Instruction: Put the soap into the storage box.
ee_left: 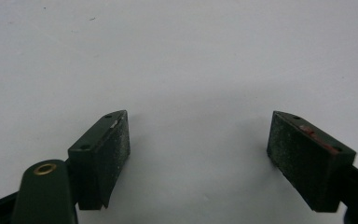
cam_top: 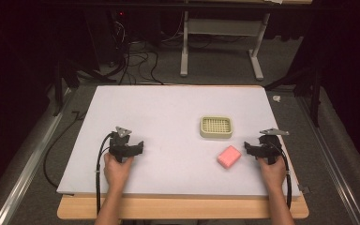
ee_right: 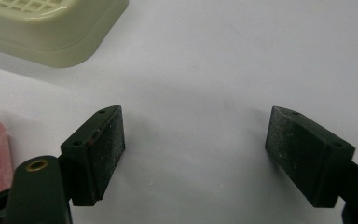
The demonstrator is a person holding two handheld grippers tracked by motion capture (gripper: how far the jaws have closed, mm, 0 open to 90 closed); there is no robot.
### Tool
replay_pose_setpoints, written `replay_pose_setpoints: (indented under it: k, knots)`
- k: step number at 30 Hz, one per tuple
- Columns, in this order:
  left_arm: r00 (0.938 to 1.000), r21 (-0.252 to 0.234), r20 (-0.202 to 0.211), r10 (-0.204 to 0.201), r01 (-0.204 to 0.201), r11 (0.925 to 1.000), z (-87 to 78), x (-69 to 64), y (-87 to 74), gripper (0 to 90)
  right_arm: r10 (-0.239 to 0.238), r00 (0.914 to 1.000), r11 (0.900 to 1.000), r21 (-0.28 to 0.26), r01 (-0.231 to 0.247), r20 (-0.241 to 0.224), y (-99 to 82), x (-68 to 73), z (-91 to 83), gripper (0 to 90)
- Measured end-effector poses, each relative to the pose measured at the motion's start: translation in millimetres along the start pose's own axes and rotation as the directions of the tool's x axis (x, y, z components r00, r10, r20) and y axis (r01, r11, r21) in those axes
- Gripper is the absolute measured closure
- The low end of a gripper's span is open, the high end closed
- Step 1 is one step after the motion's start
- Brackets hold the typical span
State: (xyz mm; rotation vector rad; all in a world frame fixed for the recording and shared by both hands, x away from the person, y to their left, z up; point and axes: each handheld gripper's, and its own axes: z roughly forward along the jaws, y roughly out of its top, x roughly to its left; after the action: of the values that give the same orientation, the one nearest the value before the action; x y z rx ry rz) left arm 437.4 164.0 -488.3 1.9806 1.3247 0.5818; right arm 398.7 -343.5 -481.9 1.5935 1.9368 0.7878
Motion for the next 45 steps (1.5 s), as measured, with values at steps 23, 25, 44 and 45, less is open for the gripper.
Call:
replay_pose_setpoints:
  k: [23,25,44,45]
  knots:
    - [1.0,0.002,-0.001,-0.001,0.001,1.0,-0.1,0.2,0.1,21.5,0.0,1.0,1.0,0.005,0.0,-0.008,0.5,-0.9,0.3,20.0]
    - [1.0,0.002,-0.001,-0.003,0.003,1.0,0.0,0.3,0.1,21.3,0.005,0.9999,1.0,0.005,-0.005,-0.011,0.7,-1.2,0.5,20.0]
    - [1.0,0.002,0.0,-0.006,0.006,1.0,0.1,0.5,0.1,21.3,0.007,1.0,0.9999,0.01,-0.007,0.0,1.5,-1.1,-0.2,19.2]
    - [1.0,0.002,0.0,-0.007,0.007,1.0,0.1,0.6,0.1,21.3,0.01,0.9999,0.9999,0.006,-0.01,0.007,1.3,-1.2,-0.6,19.3]
